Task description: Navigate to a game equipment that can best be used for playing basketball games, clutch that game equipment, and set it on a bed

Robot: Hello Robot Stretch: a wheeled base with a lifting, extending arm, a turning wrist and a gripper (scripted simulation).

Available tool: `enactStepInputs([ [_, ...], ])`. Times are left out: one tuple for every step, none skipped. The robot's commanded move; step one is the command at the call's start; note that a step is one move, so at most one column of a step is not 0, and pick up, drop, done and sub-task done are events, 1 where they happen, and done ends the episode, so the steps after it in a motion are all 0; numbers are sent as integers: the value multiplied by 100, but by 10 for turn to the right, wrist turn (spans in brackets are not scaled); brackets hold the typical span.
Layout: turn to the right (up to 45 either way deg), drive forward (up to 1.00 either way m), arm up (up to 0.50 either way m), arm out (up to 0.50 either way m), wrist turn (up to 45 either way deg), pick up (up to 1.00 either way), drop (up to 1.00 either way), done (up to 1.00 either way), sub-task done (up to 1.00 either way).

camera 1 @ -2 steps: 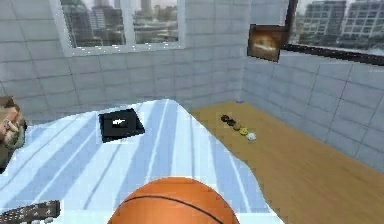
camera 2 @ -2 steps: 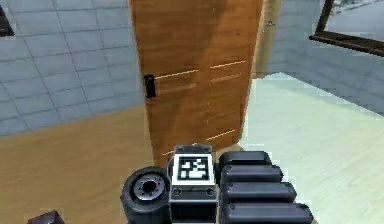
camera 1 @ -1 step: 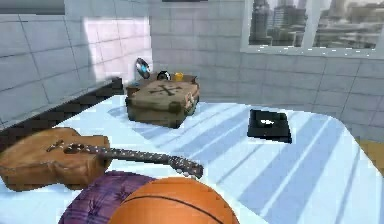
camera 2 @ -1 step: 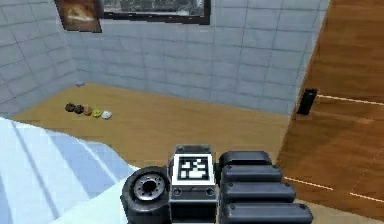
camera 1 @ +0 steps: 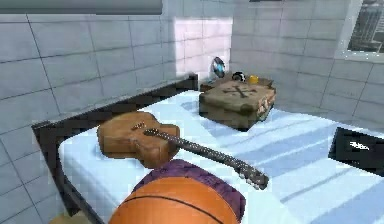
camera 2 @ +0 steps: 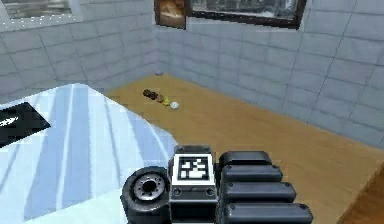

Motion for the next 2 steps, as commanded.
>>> enactStepInputs([
  [450, 0, 0, 0, 0, 0, 0, 0, 0],
  [90, 0, 0, 0, 0, 0, 0, 0, 0],
])
